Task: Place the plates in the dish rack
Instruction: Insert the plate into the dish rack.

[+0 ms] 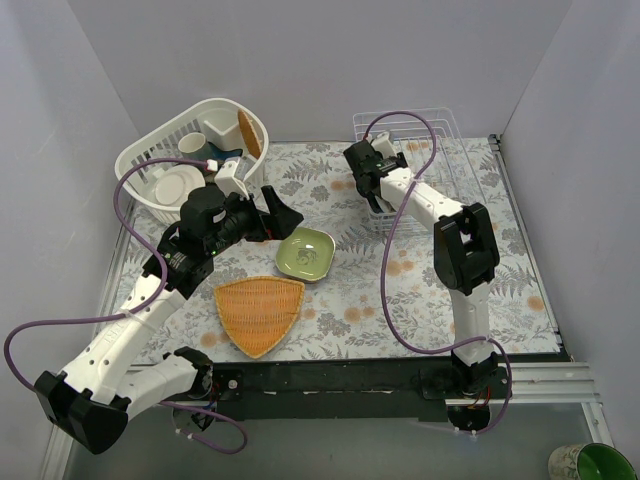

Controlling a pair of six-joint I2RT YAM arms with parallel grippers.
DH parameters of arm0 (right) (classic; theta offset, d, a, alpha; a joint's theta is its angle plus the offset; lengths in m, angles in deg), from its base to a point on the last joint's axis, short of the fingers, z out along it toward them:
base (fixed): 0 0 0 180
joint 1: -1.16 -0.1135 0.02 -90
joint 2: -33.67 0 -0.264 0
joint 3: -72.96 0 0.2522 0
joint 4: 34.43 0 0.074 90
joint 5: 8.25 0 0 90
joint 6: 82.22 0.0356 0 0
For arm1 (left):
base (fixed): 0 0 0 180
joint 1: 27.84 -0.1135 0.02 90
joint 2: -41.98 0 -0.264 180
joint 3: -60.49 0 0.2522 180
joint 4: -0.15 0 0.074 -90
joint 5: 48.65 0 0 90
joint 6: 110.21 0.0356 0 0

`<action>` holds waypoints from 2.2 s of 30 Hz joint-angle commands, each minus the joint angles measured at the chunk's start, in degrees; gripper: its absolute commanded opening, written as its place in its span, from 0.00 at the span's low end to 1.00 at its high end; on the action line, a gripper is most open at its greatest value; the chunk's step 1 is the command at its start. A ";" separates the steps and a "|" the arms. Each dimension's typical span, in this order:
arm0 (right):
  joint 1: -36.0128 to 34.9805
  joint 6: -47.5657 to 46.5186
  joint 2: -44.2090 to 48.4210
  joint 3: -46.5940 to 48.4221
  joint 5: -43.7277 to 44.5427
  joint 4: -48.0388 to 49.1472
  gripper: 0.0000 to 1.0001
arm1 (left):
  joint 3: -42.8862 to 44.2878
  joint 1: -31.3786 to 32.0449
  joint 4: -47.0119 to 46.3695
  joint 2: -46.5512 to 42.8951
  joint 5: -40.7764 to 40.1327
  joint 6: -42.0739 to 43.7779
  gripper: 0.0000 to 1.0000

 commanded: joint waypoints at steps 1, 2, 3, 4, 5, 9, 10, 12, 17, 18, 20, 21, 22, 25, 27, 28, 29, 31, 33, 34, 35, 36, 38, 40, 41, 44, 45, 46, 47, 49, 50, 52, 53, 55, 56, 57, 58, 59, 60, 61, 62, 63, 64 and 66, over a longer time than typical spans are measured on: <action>-0.06 -1.09 2.63 -1.02 -2.83 -0.26 0.42 | 0.15 -0.19 0.26 -1.18 0.50 -0.02 0.98; -0.06 -1.18 2.89 -1.01 -3.36 -0.18 0.46 | 0.24 -0.27 0.17 -1.27 0.50 -0.02 0.98; -0.06 -1.44 3.07 -1.19 -4.06 0.00 0.48 | 0.15 -0.27 0.26 -1.36 0.41 -0.11 0.98; -0.06 -1.44 3.16 -1.28 -4.41 0.09 0.50 | 0.06 -0.27 0.26 -1.36 0.41 -0.11 0.98; -0.06 -1.53 3.42 -1.36 -4.77 0.17 0.53 | 0.06 -0.27 0.26 -1.53 0.41 -0.20 0.98; -0.15 -2.05 4.38 -1.72 -6.70 0.87 0.59 | 0.15 -0.27 0.26 -1.54 0.50 -0.20 0.98; -0.15 -2.32 4.56 -1.89 -7.05 0.97 0.60 | 0.15 -0.27 0.17 -1.45 0.32 -0.20 0.98; -0.15 -2.75 5.35 -2.07 -8.10 1.40 0.62 | 0.32 -0.36 0.17 -1.54 0.41 -0.20 0.98; -0.59 -4.86 7.63 -3.47 -10.39 4.04 0.63 | 0.32 -0.36 0.17 -1.54 0.50 -0.37 0.98; -0.59 -4.95 7.99 -3.65 -11.18 4.22 0.63 | 0.24 -0.27 -0.01 -1.62 0.58 -0.46 0.98; -0.59 -5.13 8.69 -4.00 -12.06 4.92 0.64 | 0.24 -0.27 0.08 -1.80 0.50 -0.55 0.98; -0.59 -5.04 8.96 -4.09 -12.76 5.18 0.64 | 0.24 -0.27 -0.01 -1.89 0.50 -0.55 0.98; -0.59 -5.22 9.13 -4.18 -13.12 5.45 0.64 | 0.24 -0.27 -0.01 -1.89 0.41 -0.64 0.98; -0.59 -5.22 9.83 -4.18 -14.08 5.98 0.64 | 0.15 -0.36 0.17 -2.24 0.41 -0.64 0.98; -0.59 -5.05 10.45 -4.35 -15.13 6.41 0.64 | 0.24 -0.36 0.26 -2.33 0.32 -0.72 0.98; -0.59 -5.22 10.80 -4.44 -15.40 6.59 0.64 | 0.24 -0.36 0.34 -2.41 0.23 -0.81 0.98; -0.59 -5.13 11.15 -4.44 -15.67 6.77 0.64 | 0.24 -0.27 0.34 -2.41 0.23 -0.81 0.98; -0.59 -5.04 11.50 -4.44 -16.46 7.12 0.64 | 0.06 -0.36 0.35 -2.50 0.15 -0.81 0.98; -0.59 -5.04 12.12 -4.53 -17.51 7.56 0.65 | 0.06 -0.36 0.34 -2.50 0.15 -0.99 0.98; -0.59 -5.04 12.30 -4.53 -17.77 7.65 0.64 | 0.06 -0.27 0.26 -2.50 0.15 -0.99 0.98; -0.59 -5.13 12.73 -4.53 -18.04 7.91 0.65 | 0.15 -0.27 0.34 -2.42 0.23 -1.08 0.98; -0.59 -5.04 12.91 -4.53 -18.74 8.00 0.65 | 0.15 -0.27 0.34 -2.41 0.23 -1.16 0.98; -0.59 -5.13 13.52 -4.62 -19.53 9.05 0.65 | 0.06 -0.27 0.34 -2.50 0.15 -1.25 0.98; -0.59 -5.31 13.88 -4.62 -20.94 9.84 0.65 | -0.03 -0.36 0.34 -2.59 0.06 -1.25 0.98; -0.59 -5.48 14.14 -4.62 -21.38 10.02 0.65 | -0.03 -0.27 0.34 -2.59 0.14 -1.25 0.98; -0.50 -5.40 14.32 -4.18 -22.96 10.37 0.65 | -0.12 -0.36 0.26 -2.59 0.06 -1.34 0.98; -0.59 -5.40 14.41 -4.18 -23.75 10.46 0.65 | -0.12 -0.36 0.34 -2.59 -0.03 -1.34 0.98; -0.50 -5.31 14.41 -4.09 -24.19 10.63 0.65 | -0.12 -0.36 0.26 -2.68 -0.03 -1.25 0.98; -0.59 -5.31 14.58 -4.09 -24.63 10.90 0.65 | -0.12 -0.36 0.34 -2.59 -0.03 -1.34 0.98; -0.50 -5.22 14.76 -4.18 -26.03 11.25 0.66 | -0.03 -0.36 0.34 -2.59 -0.12 -1.25 0.98; -0.50 -5.22 14.76 -4.09 -27.00 11.42 0.65 | -0.03 -0.27 0.43 -2.59 -0.21 -1.25 0.98; -0.50 -5.04 15.37 -4.09 -28.23 11.95 0.66 | 0.06 -0.36 0.43 -2.50 -0.29 -1.25 0.98; -0.50 -5.04 15.63 -4.26 -28.85 12.30 0.66 | 0.15 -0.36 0.52 -2.42 -0.29 -1.25 0.98; -0.50 -5.04 16.42 -4.35 -30.25 13.18 0.66 | 0.24 -0.27 0.52 -2.33 -0.29 -1.25 0.98; -0.33 -5.04 16.69 -4.35 -30.69 13.36 0.66 | 0.24 -0.36 0.43 -2.33 -0.29 -1.25 0.98; -0.41 -5.04 16.95 -4.35 -31.31 13.62 0.66 | 0.24 -0.36 0.52 -2.24 -0.29 -1.25 0.98; -0.42 -5.13 17.56 -4.35 -31.75 14.06 0.66 | 0.15 -0.36 0.43 -2.33 -0.38 -1.25 0.98; -0.33 -5.22 17.92 -4.35 -32.71 14.24 0.66 | 0.15 -0.27 0.43 -2.24 -0.38 -1.34 0.98; -0.24 -5.31 18.27 -4.35 -33.24 14.41 0.66 | 0.06 -0.27 0.43 -2.24 -0.38 -1.34 0.98; -0.15 -5.31 18.88 -4.27 -33.68 14.59 0.66 | 0.06 -0.27 0.43 -2.15 -0.30 -1.34 0.98; -0.15 -5.22 19.15 -4.18 -34.64 14.59 0.67 | -0.03 -0.36 0.43 -1.98 -0.38 -1.25 0.98; -0.06 -5.22 19.50 -4.18 -35.09 14.68 0.67 | -0.20 -0.36 0.35 -2.06 -0.38 -1.34 0.98; 0.02 -5.05 20.29 -4.18 -35.53 14.42 0.67 | -0.29 -0.36 0.34 -1.89 -0.47 -1.34 0.98; 0.02 -4.78 21.43 -4.53 -37.37 14.33 0.67 | -0.82 -0.36 0.26 -1.89 -0.64 -1.17 0.98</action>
